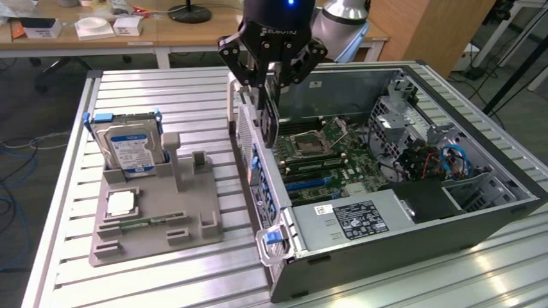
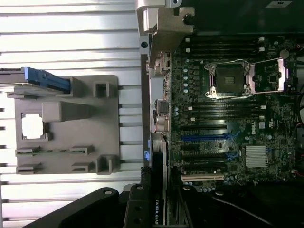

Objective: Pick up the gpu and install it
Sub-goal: 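Pick up the gpu and move the gpu toward the slot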

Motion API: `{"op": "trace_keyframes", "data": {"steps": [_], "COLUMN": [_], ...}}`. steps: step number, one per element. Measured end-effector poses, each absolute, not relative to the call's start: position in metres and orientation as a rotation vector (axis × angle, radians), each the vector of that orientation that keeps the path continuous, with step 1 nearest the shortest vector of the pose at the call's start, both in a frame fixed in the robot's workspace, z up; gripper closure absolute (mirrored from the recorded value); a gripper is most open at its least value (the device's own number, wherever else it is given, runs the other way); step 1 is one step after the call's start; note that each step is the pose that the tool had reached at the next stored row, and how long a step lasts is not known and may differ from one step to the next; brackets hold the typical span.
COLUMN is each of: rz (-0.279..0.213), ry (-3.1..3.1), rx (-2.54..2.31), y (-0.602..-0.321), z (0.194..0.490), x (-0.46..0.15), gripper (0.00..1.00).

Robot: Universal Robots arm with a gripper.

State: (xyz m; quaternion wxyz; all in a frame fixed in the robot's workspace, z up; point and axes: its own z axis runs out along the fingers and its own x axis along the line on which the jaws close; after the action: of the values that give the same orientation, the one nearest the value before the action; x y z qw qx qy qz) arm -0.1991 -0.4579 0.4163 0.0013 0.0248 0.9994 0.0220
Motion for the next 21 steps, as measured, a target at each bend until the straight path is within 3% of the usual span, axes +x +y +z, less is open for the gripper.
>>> {"op": "trace_keyframes", "data": {"steps": [21], "rz": [0.069], "ry": [3.137], "rx": [0.078], "y": [-0.458], "z": [0.416], "x": [-0.184], "gripper": [0.74]}}
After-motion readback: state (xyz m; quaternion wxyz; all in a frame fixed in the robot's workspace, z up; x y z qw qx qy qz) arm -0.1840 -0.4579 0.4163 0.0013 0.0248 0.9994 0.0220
